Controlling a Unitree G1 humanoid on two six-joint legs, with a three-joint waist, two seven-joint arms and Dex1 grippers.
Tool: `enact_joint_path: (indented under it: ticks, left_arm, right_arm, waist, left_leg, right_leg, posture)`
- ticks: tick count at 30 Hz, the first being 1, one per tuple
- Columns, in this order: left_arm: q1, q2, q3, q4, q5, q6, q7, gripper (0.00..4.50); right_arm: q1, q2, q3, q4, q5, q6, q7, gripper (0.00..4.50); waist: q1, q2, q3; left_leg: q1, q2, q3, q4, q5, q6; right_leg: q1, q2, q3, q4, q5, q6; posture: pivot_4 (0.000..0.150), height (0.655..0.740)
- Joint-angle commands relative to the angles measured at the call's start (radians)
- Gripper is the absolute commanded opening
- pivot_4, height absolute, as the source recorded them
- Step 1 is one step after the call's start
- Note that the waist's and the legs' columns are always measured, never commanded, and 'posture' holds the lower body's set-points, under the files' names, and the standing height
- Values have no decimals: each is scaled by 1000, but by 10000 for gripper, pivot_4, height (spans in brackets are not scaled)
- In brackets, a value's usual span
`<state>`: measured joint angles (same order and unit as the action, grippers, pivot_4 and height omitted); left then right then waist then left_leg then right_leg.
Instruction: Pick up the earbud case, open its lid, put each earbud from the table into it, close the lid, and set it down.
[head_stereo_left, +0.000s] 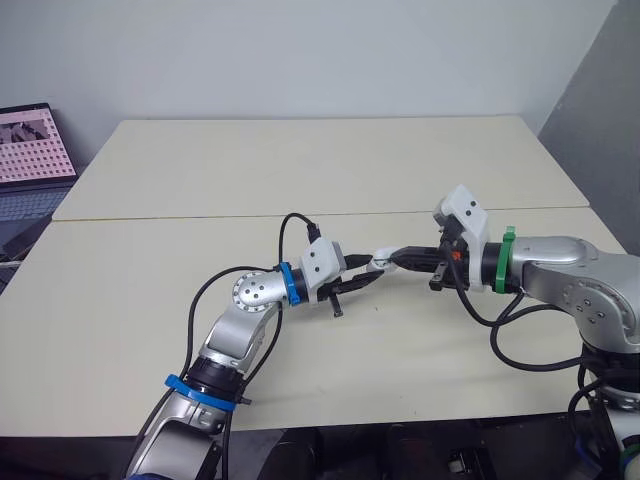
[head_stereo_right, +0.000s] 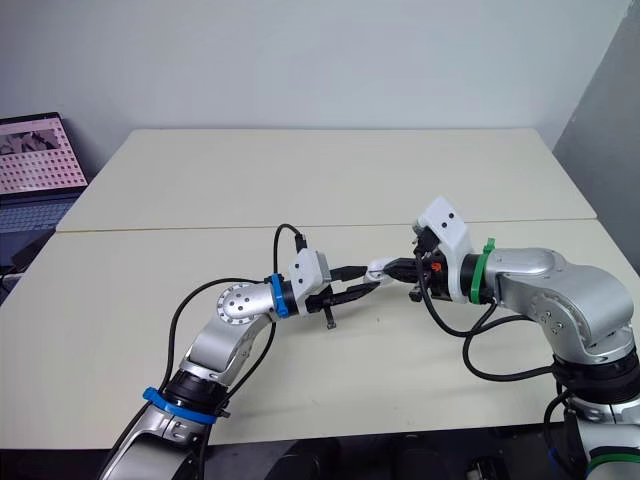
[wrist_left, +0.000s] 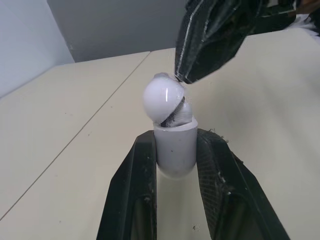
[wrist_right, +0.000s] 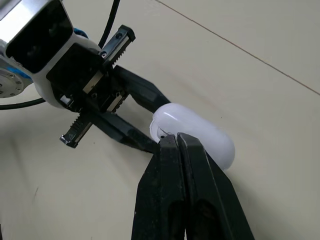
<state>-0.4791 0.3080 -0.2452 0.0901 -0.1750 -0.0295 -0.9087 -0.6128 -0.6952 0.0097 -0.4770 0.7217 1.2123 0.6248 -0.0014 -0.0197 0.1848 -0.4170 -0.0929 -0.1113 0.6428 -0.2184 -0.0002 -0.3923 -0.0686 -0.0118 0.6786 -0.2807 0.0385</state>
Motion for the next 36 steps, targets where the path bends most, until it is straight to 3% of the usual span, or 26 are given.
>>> enact_joint_path:
  ticks: [1,12,20,28,31,36]
  left_arm:
    - [-20,-9,10,-24,-18,-31,-14,7328]
    - [-20,-18,13,-17,-14,-34,-17,7328]
    - [-14,-10,18,-20,-16,-31,-17,7328]
    - [-36,-21,-3,-10,-1,-75,-30,7328]
    - [-41,-26,-2,-3,3,-75,-23,7328]
    - [-33,-21,21,1,2,-51,9,7328]
  right_arm:
    - [-8,-19,-48,-21,4,-12,-8,564]
    - [49,-36,-71,-54,30,-13,-12,564]
    - [-70,20,-209,79,127,27,-51,564]
    - [-170,48,75,307,-166,-184,-49,564]
    - [-180,39,140,319,-190,-190,10,564]
    - [-154,16,112,211,-119,-99,73,564]
  waist:
    - [0,0,0]
    - [0,0,0]
    - [0,0,0]
    - [-2,0,0]
    - [-1,0,0]
    - [-1,0,0]
  left_leg:
    - [0,0,0,0,0,0]
    - [0,0,0,0,0,0]
    - [0,0,0,0,0,0]
    - [0,0,1,0,0,0]
    - [0,0,1,0,0,0]
    - [0,0,0,0,0,0]
  right_leg:
    - [0,0,0,0,0,0]
    - [0,0,0,0,0,0]
    - [1,0,0,0,0,0]
    - [0,0,0,0,0,0]
    - [0,0,0,0,0,0]
    - [0,0,0,0,0,0]
  posture:
    - [1500,7400]
    - [1500,7400]
    - [1500,7400]
    - [1500,7400]
    - [1500,7400]
    - [1500,7400]
